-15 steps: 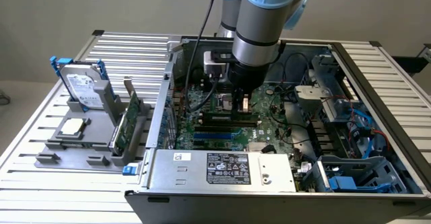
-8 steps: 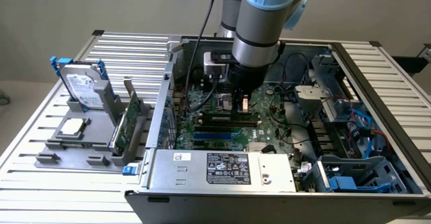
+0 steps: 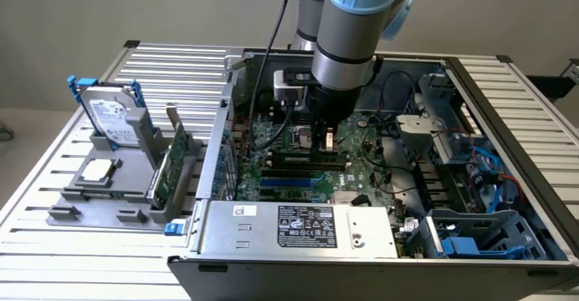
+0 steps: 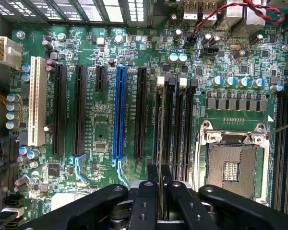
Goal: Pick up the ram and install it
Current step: 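Insert the ram into the slot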
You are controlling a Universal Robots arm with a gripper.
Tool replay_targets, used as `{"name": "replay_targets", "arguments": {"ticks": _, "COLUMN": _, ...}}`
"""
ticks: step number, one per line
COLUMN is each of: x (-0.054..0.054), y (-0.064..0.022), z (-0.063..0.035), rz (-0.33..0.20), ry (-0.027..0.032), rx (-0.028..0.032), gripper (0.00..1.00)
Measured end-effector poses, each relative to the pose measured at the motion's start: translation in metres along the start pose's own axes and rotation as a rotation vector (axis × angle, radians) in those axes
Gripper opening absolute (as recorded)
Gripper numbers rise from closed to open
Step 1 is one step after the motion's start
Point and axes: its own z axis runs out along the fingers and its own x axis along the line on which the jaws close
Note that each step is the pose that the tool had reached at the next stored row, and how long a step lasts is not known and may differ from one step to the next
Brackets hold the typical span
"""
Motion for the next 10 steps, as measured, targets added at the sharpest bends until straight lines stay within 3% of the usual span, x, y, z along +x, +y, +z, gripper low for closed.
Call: {"name": "replay_targets", "arguments": {"ticks": 10, "x": 0.0, "y": 0.0, "z": 0.0003, "rz": -0.007, "ry": 0.0007, "rx": -0.0005, "gripper": 0.14}}
